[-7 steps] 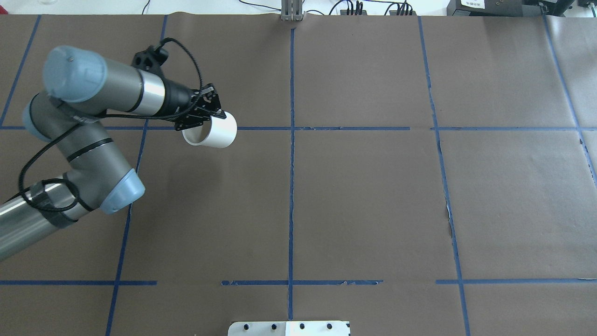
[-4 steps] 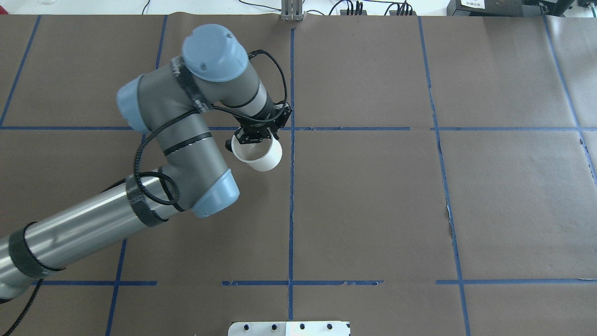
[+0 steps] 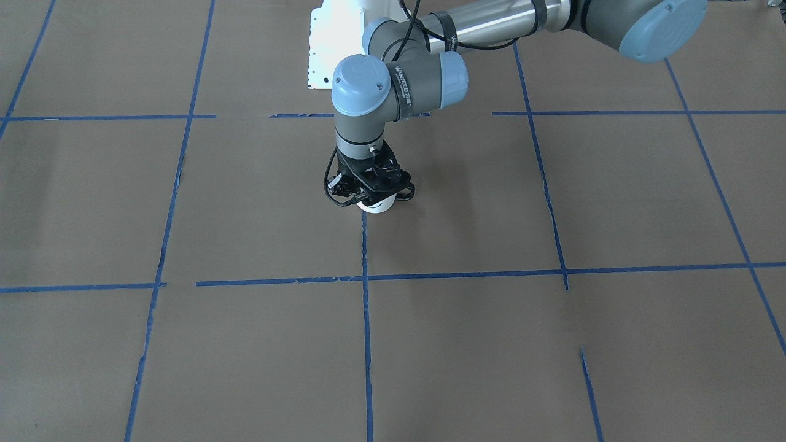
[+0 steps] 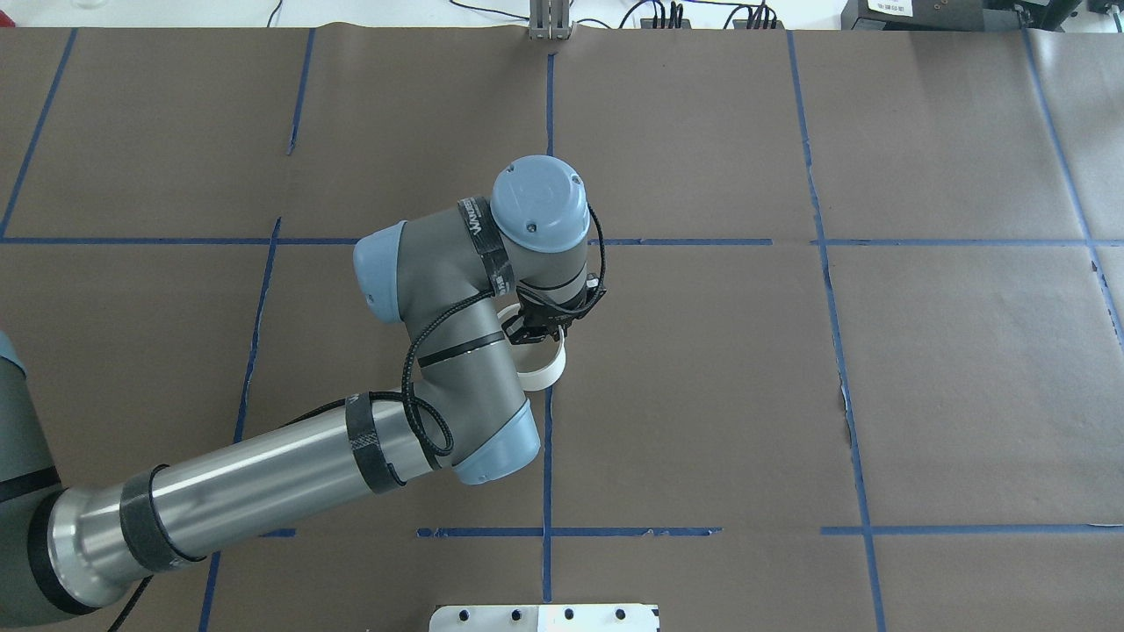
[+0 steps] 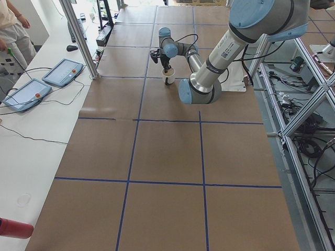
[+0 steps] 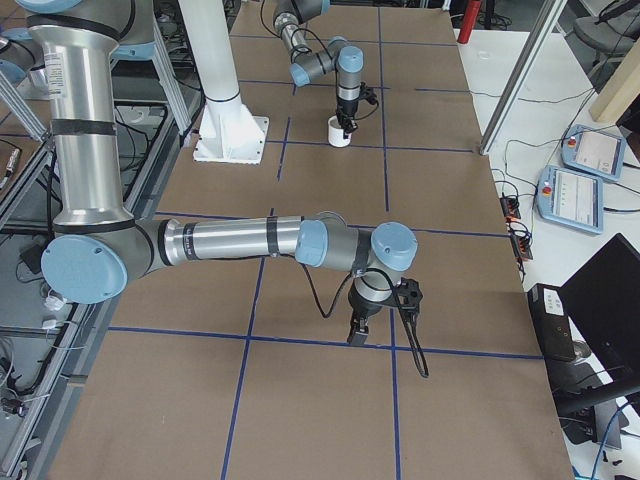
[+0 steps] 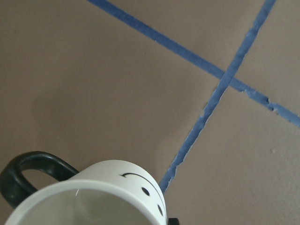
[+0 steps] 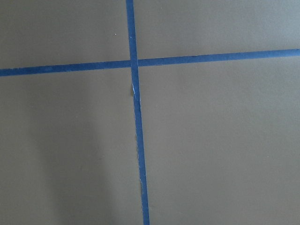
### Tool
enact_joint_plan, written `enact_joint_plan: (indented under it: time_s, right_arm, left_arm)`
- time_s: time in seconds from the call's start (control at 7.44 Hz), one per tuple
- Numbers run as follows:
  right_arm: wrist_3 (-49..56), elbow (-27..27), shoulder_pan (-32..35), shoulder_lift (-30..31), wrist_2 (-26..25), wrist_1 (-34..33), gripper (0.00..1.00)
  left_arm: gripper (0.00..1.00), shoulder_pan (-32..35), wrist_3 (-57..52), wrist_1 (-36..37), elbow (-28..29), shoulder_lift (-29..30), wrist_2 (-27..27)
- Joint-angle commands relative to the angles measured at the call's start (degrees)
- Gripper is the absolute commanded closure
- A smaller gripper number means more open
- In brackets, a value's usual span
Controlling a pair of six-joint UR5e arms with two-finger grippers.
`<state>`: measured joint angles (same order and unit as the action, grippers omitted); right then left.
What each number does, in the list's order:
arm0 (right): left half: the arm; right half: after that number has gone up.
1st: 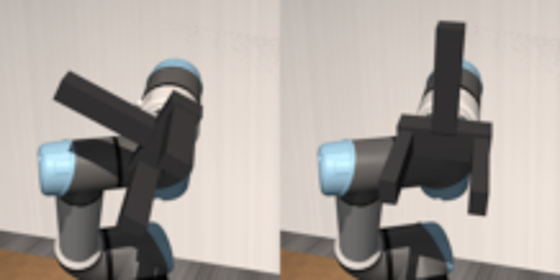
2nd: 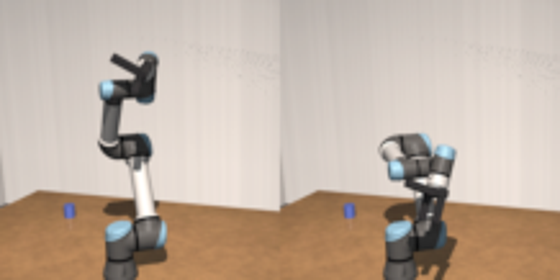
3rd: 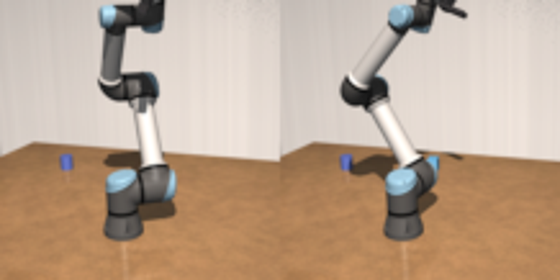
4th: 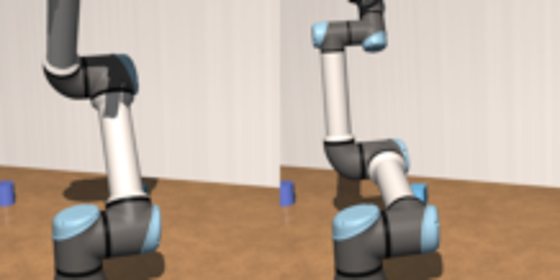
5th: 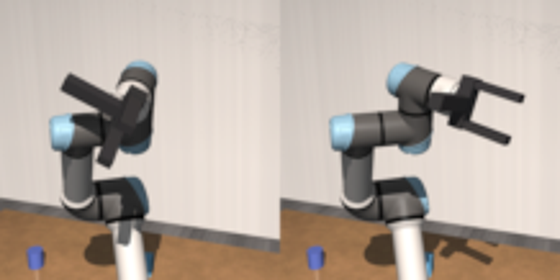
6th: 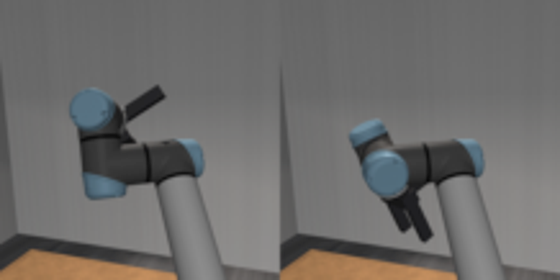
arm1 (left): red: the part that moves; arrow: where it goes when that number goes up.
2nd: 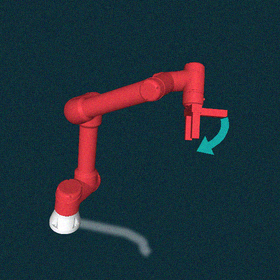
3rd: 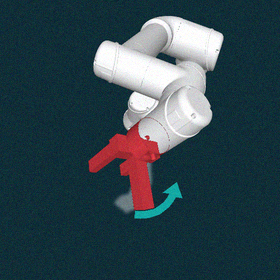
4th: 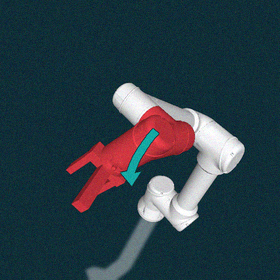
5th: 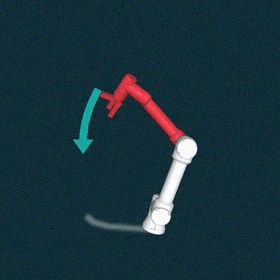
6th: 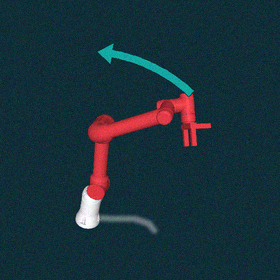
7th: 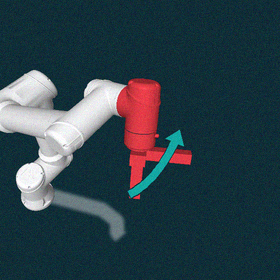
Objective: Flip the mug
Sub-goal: 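Carry the mug farther from the robot, rotating it upright, and lower it, then open the left gripper and withdraw it away from the upright mug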
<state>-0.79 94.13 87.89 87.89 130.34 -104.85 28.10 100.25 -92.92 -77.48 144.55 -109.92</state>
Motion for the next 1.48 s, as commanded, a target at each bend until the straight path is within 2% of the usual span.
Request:
enact_joint_plan:
  time_s: [0.0,0.27,0.4,0.54,0.67,0.94,1.34]
  right_arm:
    - [0.0,0.0,0.0,0.0,0.0,0.0,0.0]
    - [0.0,0.0,0.0,0.0,0.0,0.0,0.0]
    - [0.0,0.0,0.0,0.0,0.0,0.0,0.0]
    - [0.0,0.0,0.0,0.0,0.0,0.0,0.0]
    - [0.0,0.0,0.0,0.1,0.0,0.0,0.0]
    - [0.0,0.0,0.0,0.0,0.0,0.0,0.0]
    - [0.0,0.0,0.0,0.0,0.0,0.0,0.0]
  left_arm:
    - [0.0,-0.3,0.1,0.1,-1.9,-0.3,3.1]
    - [0.0,3.9,-2.1,3.3,-15.2,-5.9,2.9]
    - [0.0,6.3,-9.0,8.0,-23.6,-10.4,2.8]
    - [0.0,9.7,-17.5,9.3,-31.2,-16.9,2.7]
    - [0.0,14.7,-26.9,9.3,-36.4,-23.7,0.3]
    - [0.0,26.6,-48.8,9.0,-39.3,-34.4,-7.4]
    - [0.0,47.1,-87.4,8.5,-36.7,-52.1,-15.0]
